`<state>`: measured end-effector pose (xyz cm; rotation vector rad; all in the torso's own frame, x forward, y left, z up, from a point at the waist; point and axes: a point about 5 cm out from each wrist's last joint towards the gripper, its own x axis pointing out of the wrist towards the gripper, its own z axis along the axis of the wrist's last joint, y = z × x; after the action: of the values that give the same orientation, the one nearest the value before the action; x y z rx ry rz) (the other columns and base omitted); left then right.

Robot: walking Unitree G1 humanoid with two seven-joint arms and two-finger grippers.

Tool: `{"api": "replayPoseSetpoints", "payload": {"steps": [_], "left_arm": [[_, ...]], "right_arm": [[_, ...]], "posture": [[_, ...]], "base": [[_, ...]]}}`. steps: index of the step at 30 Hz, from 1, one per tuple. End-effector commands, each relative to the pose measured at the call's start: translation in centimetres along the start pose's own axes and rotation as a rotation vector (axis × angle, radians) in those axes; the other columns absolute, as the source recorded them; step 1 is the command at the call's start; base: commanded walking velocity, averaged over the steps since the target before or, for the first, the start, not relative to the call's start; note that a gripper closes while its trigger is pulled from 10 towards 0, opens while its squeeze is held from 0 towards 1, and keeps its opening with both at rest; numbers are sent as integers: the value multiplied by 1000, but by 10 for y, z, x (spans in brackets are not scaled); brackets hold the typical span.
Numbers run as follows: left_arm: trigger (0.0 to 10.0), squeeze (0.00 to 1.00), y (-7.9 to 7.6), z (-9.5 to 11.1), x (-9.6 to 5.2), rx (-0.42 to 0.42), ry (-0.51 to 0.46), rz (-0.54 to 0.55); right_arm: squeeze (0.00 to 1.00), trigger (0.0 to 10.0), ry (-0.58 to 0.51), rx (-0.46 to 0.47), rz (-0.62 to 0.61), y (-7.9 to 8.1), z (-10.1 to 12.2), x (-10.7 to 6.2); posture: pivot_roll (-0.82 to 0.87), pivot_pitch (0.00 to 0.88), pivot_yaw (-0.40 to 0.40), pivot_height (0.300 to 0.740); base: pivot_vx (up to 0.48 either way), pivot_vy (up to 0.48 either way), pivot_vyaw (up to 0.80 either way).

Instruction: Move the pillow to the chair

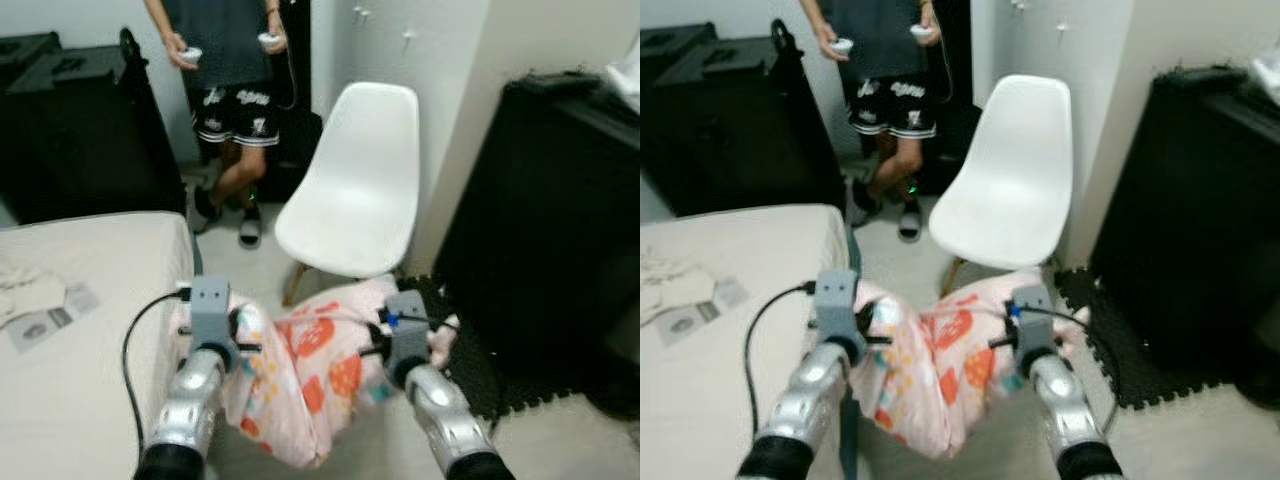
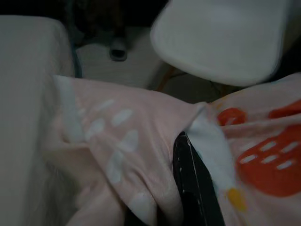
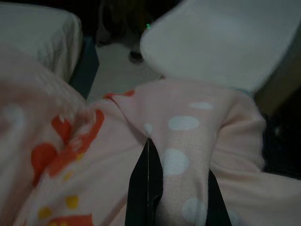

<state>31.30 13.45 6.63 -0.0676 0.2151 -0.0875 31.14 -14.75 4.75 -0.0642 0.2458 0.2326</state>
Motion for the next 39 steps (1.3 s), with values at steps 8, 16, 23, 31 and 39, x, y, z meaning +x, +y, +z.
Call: {"api": "replayPoseSetpoints", "payload": {"steps": [8,16,23,31,39], "left_arm": [[10000,0,5,5,-1,-1,-37,11],[10000,0,5,7,0,-5,-42,14],[10000,0,8,10,0,-6,-53,16],[10000,0,9,10,0,-1,-56,18],[10000,0,10,13,1,-3,-64,20]], "right_arm": [[0,10000,-36,-3,59,16,8,4],[0,10000,-34,-8,68,16,9,5],[0,10000,-59,19,73,17,18,9],[0,10000,-60,12,87,18,22,10],[0,10000,-71,21,90,16,26,11]], "posture": [[67,44,-7,740],[70,38,-13,740],[72,25,-17,740],[72,24,-20,740],[72,30,-23,740]], "base": [[331,0,0],[331,0,0],[330,0,-69],[333,0,-771],[330,0,0]]}}
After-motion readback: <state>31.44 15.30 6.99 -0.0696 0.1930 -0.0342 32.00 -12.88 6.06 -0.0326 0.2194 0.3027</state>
